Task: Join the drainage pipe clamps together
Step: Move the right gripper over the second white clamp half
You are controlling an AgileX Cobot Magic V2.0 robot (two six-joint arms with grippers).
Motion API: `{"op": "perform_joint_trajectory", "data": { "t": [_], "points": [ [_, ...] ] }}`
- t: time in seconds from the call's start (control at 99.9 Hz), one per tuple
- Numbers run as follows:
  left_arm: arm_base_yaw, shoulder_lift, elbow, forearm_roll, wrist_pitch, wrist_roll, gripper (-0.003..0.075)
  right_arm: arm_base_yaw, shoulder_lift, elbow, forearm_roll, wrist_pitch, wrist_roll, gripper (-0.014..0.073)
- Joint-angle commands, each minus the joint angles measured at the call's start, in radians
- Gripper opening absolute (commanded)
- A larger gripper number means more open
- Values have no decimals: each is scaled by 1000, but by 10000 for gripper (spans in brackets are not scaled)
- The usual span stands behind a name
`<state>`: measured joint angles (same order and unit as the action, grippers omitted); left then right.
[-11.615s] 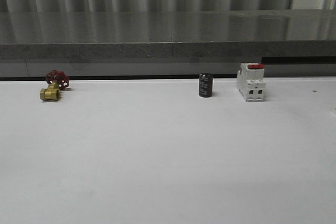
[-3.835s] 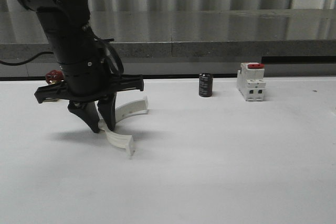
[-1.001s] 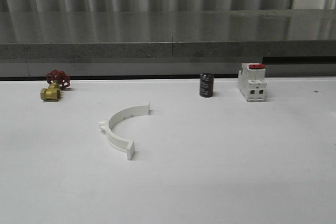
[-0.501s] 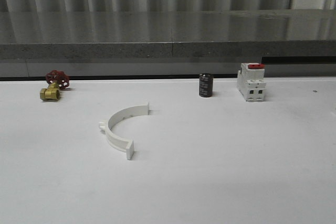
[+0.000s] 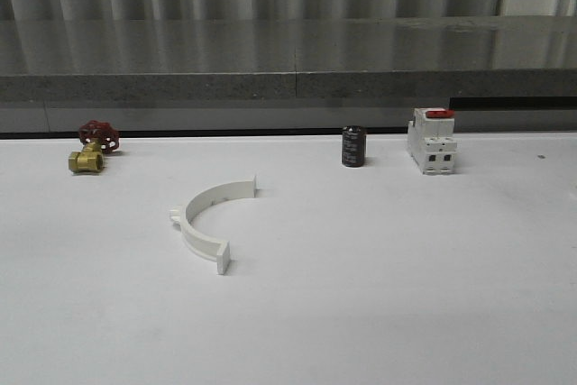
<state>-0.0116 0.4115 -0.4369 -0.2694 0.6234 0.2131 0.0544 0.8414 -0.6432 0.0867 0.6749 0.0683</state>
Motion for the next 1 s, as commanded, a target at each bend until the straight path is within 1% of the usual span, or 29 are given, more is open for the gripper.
{"op": "perform_joint_trajectory", "data": {
  "t": [0.0,0.11,0.27,0.411,0.561,0.711,0.901,0.991],
  "points": [
    [0,3,-26,-17,-71,1,-21,-5,17,-41,11,-59,-3,529],
    [0,3,-26,-17,-71,1,-21,-7,80,-87,11,-50,-1,529],
    [0,3,-26,-17,-71,1,-21,-18,250,-215,11,-31,-2,529],
    [0,3,-26,-17,-71,1,-21,-94,406,-340,10,-3,-14,529],
    [0,3,-26,-17,-71,1,-21,-206,563,-464,12,78,-119,529],
    [0,3,-26,-17,-71,1,-21,-284,684,-544,27,122,-226,529],
    [0,3,-26,-17,-71,1,-21,-362,792,-575,113,109,-373,529],
    [0,3,-26,-17,-71,1,-21,-381,847,-577,116,92,-428,529]
  ]
}}
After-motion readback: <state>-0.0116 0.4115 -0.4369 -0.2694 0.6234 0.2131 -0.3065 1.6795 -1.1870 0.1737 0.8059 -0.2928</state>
